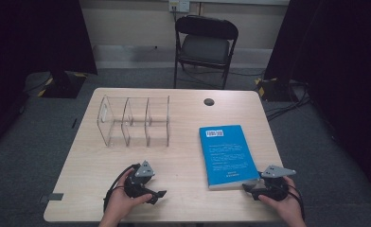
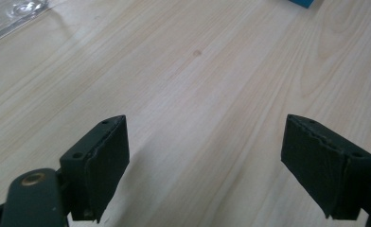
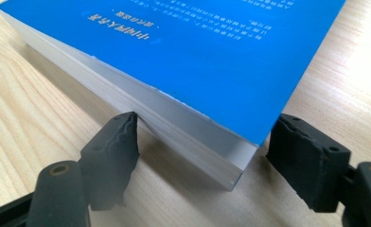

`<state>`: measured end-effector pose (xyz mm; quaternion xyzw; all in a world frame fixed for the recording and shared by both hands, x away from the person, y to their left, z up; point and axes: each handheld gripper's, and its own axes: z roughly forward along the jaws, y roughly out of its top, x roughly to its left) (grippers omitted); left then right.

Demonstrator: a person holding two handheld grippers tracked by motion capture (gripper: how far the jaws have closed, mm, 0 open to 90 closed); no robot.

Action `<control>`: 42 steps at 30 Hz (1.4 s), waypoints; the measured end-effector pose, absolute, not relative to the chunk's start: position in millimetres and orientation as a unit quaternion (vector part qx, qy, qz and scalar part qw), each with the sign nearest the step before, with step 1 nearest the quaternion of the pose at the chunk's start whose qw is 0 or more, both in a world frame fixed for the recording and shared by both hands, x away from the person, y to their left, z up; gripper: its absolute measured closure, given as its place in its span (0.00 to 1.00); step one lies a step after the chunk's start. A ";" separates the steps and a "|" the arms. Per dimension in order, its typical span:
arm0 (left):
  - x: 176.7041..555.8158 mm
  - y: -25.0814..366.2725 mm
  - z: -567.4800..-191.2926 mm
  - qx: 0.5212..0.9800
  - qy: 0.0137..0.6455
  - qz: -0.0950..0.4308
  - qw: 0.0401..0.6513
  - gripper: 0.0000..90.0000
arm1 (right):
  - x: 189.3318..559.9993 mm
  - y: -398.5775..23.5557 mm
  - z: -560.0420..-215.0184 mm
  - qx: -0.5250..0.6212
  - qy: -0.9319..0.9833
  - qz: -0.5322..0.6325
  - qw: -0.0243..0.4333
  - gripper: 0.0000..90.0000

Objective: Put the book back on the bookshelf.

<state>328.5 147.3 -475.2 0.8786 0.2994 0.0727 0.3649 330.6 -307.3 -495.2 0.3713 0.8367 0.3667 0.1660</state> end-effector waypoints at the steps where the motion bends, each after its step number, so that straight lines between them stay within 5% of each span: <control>1: 328.5 145.3 -475.3 0.879 0.298 0.072 0.366 0.18 | 330.6 -307.9 -495.2 0.372 0.834 0.372 0.165 0.28; 42: 332.4 60.9 -467.2 0.889 0.232 0.032 0.393 0.18 | 332.2 -307.5 -493.3 0.364 0.847 0.352 0.163 0.31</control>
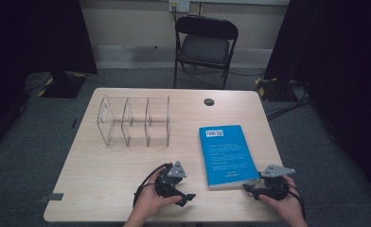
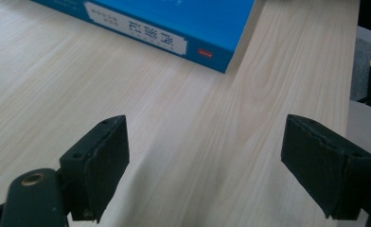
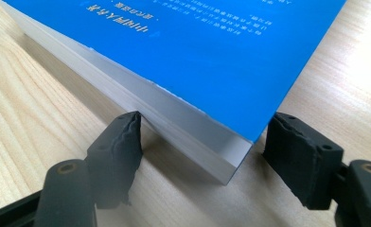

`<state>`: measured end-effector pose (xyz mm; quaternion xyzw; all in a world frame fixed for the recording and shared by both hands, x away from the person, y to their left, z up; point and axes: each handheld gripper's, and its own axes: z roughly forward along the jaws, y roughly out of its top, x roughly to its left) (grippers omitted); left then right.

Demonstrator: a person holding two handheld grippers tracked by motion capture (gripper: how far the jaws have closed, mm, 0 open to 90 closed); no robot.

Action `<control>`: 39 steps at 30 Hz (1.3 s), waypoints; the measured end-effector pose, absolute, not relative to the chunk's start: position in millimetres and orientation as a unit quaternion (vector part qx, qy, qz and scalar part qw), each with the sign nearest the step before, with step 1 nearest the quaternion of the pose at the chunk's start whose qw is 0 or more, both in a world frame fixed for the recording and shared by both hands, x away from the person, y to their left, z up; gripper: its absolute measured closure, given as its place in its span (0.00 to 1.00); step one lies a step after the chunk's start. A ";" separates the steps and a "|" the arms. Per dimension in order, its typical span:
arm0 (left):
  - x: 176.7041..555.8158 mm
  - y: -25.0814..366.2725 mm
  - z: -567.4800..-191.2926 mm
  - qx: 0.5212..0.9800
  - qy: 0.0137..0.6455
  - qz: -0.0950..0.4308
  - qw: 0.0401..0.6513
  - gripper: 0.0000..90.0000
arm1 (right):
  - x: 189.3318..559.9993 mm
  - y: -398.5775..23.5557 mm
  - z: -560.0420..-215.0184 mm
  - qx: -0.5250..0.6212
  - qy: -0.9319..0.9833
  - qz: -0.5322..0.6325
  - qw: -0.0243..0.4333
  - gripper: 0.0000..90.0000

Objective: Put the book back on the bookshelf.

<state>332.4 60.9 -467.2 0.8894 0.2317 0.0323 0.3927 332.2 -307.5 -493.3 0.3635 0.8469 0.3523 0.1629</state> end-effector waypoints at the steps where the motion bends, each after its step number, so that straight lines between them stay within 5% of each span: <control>1: 332.6 58.4 -466.3 0.892 0.229 0.033 0.388 0.18 | 331.8 -307.1 -492.7 0.363 0.848 0.350 0.165 0.31; 39: 353.2 -11.0 -451.3 0.901 0.183 0.039 0.392 0.18 | 333.7 -306.8 -476.7 0.373 0.837 0.367 0.161 0.32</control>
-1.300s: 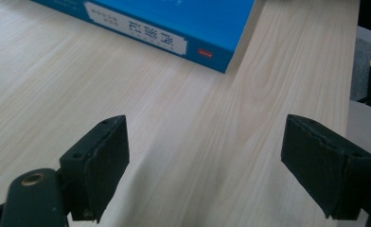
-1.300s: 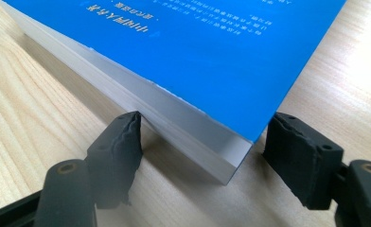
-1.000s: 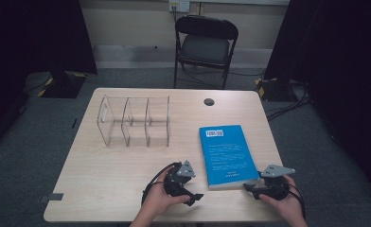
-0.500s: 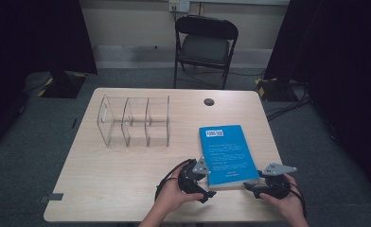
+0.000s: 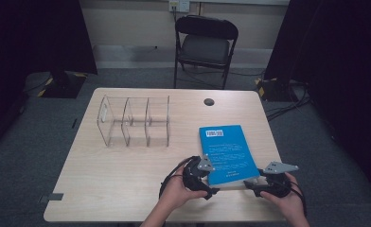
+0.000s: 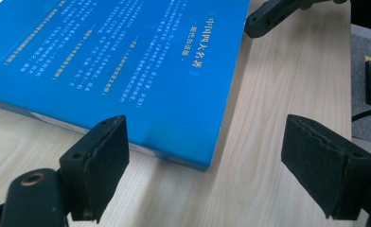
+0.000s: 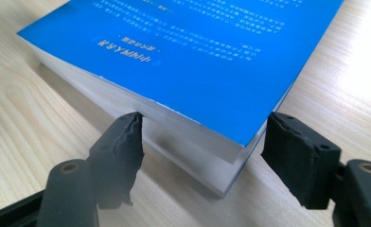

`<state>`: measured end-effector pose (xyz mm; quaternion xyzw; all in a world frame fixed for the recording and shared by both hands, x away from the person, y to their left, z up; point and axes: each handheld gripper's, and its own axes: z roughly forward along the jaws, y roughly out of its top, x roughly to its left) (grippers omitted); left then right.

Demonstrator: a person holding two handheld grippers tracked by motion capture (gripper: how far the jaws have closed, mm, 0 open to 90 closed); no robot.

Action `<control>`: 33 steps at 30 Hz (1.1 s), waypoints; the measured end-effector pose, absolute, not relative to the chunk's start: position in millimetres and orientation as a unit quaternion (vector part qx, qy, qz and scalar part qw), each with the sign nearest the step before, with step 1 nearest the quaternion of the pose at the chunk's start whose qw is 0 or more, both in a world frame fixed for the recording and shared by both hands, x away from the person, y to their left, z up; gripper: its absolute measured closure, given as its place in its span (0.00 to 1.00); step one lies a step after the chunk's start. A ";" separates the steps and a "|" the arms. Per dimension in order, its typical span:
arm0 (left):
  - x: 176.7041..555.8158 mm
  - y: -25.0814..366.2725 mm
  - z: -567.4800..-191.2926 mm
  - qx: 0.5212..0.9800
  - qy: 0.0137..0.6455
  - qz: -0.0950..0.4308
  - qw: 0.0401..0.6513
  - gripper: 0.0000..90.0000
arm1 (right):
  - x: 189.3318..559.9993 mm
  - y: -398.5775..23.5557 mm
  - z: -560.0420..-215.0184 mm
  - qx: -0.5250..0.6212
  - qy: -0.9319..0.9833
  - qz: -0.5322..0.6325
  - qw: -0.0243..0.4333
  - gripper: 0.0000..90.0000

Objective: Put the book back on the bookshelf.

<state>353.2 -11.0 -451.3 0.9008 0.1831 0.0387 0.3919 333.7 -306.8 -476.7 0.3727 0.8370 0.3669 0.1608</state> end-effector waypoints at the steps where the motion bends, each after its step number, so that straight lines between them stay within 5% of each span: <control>1: 353.0 -13.0 -451.3 0.901 0.183 0.039 0.392 0.18 | 333.8 -306.6 -475.9 0.373 0.837 0.366 0.161 0.32; 33: 364.5 -61.9 -465.2 0.910 0.158 0.061 0.378 0.16 | 335.2 -301.8 -463.7 0.369 0.834 0.375 0.167 0.37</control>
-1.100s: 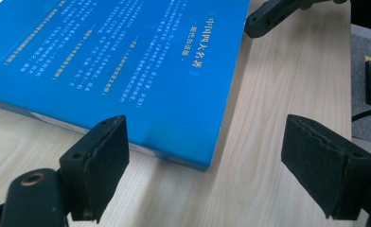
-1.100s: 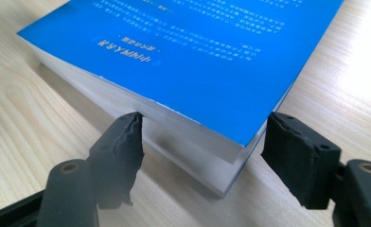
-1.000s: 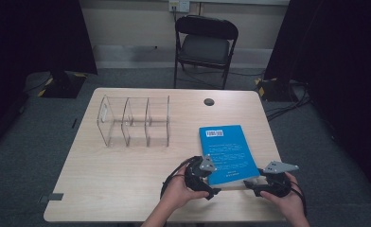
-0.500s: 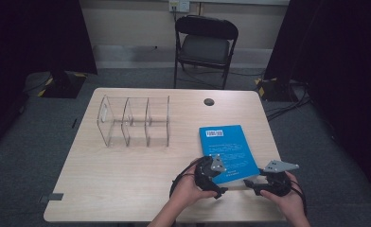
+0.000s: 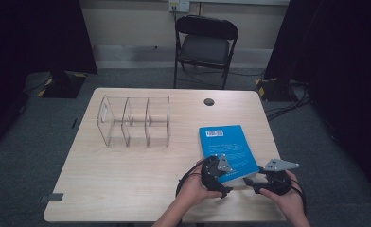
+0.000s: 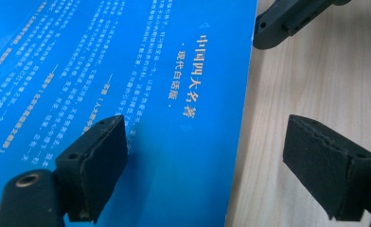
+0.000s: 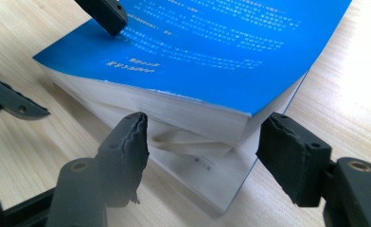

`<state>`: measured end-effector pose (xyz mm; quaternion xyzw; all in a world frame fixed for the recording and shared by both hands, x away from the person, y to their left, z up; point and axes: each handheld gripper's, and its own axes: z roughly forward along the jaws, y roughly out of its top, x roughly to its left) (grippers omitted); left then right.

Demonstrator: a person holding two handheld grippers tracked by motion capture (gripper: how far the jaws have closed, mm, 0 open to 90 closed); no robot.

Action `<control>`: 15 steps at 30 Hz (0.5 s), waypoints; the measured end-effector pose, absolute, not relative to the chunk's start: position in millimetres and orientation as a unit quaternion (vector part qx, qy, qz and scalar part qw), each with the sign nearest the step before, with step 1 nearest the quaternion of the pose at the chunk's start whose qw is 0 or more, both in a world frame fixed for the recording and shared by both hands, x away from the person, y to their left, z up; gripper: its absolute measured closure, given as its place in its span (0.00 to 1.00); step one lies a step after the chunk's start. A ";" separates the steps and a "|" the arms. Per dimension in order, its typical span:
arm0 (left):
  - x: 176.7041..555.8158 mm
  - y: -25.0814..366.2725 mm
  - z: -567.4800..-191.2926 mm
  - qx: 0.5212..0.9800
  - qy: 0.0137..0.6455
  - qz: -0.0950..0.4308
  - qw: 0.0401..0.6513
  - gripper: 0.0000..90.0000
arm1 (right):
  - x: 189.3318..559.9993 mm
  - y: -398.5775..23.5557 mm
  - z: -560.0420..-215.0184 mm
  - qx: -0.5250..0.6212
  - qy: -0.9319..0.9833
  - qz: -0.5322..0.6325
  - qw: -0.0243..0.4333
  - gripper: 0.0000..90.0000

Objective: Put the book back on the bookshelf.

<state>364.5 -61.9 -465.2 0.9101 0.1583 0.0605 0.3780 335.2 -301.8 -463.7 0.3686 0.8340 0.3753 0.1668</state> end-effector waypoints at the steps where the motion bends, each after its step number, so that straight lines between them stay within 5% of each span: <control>1: 365.2 -62.4 -465.0 0.911 0.155 0.062 0.376 0.16 | 335.3 -301.5 -463.2 0.369 0.833 0.376 0.167 0.37; 15: 365.7 -78.5 -471.4 0.909 0.160 0.092 0.374 0.06 | 335.4 -300.5 -461.4 0.376 0.826 0.386 0.164 0.38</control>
